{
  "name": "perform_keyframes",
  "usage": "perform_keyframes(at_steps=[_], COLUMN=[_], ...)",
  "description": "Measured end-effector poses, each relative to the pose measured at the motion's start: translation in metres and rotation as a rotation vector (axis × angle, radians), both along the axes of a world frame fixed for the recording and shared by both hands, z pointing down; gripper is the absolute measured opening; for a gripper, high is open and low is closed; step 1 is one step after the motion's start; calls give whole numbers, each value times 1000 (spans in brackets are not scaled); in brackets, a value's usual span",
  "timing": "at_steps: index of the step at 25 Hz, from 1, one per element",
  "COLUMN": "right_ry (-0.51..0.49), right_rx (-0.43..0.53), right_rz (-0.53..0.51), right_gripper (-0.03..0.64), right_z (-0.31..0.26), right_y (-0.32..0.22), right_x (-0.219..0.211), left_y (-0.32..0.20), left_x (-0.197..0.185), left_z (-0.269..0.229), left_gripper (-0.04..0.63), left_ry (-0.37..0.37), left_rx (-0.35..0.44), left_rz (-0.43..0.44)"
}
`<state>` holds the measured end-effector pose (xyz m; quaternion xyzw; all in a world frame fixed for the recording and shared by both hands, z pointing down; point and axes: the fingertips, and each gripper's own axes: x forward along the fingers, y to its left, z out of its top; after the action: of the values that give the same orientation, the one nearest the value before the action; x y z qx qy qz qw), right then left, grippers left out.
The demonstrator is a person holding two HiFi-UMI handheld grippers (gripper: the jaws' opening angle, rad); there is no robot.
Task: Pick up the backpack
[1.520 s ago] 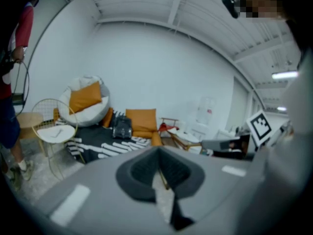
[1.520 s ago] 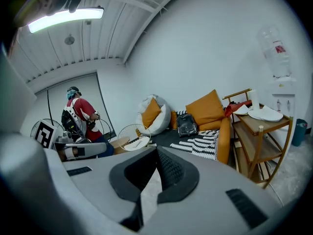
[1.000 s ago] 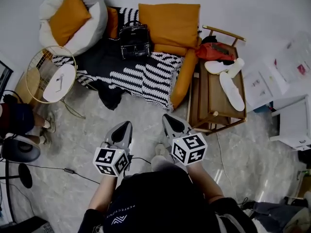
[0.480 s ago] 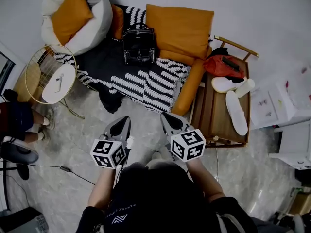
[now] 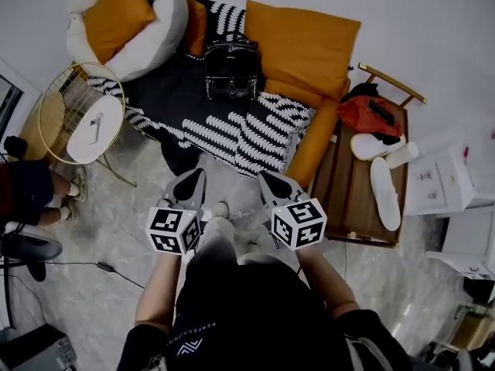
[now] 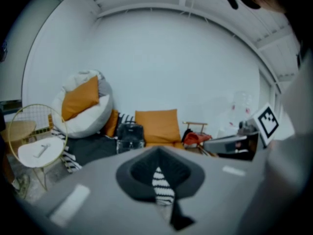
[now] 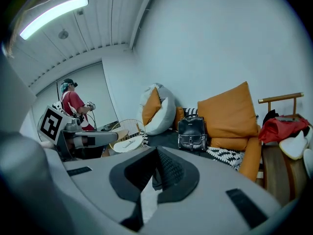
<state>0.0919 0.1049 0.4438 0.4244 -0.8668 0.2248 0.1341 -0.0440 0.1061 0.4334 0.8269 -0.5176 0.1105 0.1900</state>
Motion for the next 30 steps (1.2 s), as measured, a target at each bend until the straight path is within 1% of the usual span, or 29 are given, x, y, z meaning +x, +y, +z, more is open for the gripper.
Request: perform_keyframes(at_steps=[4, 12, 17, 21, 26, 28, 30], right_ry=[14, 28, 41, 41, 66, 71, 82], right_rx=[7, -5, -4, 16, 18, 19, 14], right_rz=[39, 83, 138, 160, 165, 171, 168], right_gripper=[-5, -5, -5, 13, 58, 76, 90], right_z=[1, 8, 15, 12, 17, 22, 29], right_y=[-36, -96, -128, -153, -183, -199, -216], right_x=[-11, -36, -48, -57, -51, -47, -43], left_y=[-30, -86, -117, -144, -176, -193, -210], left_x=[-11, -37, -58, -73, -74, -76, -79], left_z=[4, 22, 28, 32, 42, 47, 50], left_gripper=[8, 9, 16, 63, 128, 155, 169], left_ry=[11, -11, -16, -18, -16, -21, -16], left_rx=[-13, -39, -39, -35, -44, -47, -48], left_rz=[39, 101, 127, 136, 118, 106, 78])
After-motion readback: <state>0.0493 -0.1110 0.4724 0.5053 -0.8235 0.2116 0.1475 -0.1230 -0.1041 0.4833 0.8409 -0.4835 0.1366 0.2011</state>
